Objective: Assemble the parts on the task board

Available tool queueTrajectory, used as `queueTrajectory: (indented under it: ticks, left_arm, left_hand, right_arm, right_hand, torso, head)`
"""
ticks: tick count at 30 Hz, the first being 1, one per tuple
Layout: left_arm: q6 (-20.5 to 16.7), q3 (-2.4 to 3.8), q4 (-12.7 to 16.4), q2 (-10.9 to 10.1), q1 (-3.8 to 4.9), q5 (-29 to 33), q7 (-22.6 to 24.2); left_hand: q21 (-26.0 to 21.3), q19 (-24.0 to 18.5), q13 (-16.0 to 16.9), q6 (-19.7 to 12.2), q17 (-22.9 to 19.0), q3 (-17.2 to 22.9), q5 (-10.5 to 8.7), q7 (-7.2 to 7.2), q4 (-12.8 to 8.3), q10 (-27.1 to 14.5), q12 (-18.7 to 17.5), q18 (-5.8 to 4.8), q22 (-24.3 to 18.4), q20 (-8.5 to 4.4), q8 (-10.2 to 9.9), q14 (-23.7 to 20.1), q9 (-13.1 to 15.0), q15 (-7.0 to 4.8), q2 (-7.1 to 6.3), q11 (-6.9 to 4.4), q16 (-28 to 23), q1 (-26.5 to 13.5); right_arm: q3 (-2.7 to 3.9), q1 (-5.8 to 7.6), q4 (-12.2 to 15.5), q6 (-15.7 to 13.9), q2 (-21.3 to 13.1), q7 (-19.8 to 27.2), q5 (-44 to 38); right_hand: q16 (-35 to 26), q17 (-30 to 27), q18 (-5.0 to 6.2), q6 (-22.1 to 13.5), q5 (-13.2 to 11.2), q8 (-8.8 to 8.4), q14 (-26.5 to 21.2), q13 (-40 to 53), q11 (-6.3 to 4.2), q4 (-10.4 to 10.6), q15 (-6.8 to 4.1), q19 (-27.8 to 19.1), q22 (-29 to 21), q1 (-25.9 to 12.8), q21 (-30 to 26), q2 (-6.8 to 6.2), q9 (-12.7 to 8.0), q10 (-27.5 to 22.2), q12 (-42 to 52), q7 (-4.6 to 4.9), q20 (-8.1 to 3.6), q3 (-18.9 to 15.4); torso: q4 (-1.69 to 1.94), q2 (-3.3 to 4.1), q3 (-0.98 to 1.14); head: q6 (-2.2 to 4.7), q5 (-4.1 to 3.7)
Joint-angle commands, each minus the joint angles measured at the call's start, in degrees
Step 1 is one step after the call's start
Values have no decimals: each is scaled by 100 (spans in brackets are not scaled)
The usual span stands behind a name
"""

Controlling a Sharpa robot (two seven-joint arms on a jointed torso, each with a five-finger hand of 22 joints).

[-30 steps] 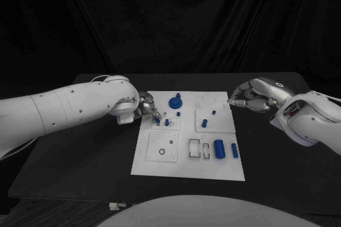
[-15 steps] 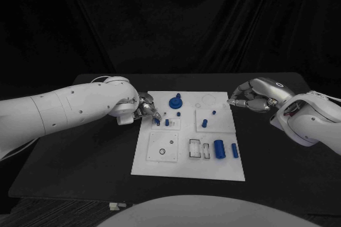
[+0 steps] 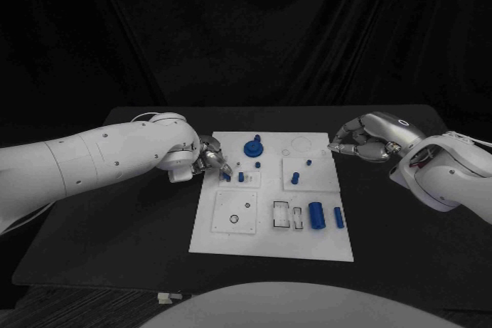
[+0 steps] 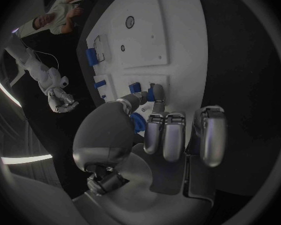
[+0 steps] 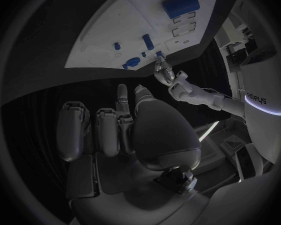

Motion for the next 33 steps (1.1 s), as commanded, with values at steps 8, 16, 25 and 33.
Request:
queueTrajectory:
  ticks: [8, 16, 25, 33]
  left_arm:
    - [22, -9, -31, 12, -64, 38, 92]
    - [59, -9, 1, -3, -73, 38, 68]
    - [100, -9, 62, -46, -76, 38, 18]
    - [121, -9, 107, -88, -77, 38, -16]
  left_hand:
    - [-41, 67, 1509, -59, 1509, 266, -48, -4, -256, 605, 20, 74, 1221, 41, -39, 615, -1, 42, 47, 34, 15, 8]
    - [-48, 63, 1509, -77, 1509, 260, -88, 0, -275, 605, 20, 76, 1220, 45, -52, 615, -9, 47, 46, 39, 15, 15]
    - [-53, 60, 1509, -80, 1509, 259, -102, 1, -296, 605, 20, 77, 1219, 48, -54, 615, -11, 49, 42, 40, 15, 28]
    - [-74, 46, 1509, -82, 1509, 226, -232, 7, -313, 605, 20, 82, 1215, 58, -65, 615, -26, 59, 44, 50, 15, 18]
  right_arm:
    - [4, -18, 5, 30, -4, -66, -12]
    - [4, -22, 1, 39, 4, -69, -12]
    - [4, -26, -4, 51, 10, -76, -12]
    - [4, -29, -8, 66, 14, -88, -12]
  right_hand:
    - [-29, 149, 17, -22, 44, -40, 359, 1495, -8, 4, -12, 124, 1128, 51, -45, -18, -8, 590, 12, -3, -5, 36]
    - [-31, 144, 17, -20, 45, -40, 358, 1495, -8, 4, -12, 123, 1128, 53, -46, -17, -8, 590, 12, -3, -5, 37]
    - [-30, 146, 16, -18, 47, -40, 359, 1495, -9, 3, -12, 124, 1129, 57, -44, -15, -8, 590, 12, -4, -5, 39]
    - [-30, 146, 16, -18, 47, -40, 359, 1495, -9, 3, -12, 124, 1129, 57, -44, -15, -8, 590, 12, -4, -5, 39]
  torso:
    - [3, 2, -5]
    - [2, 1, -2]
    - [0, -2, 1]
    - [0, -1, 1]
  head:
    - [1, 3]
    - [1, 6]
    - [1, 20]
    - [1, 33]
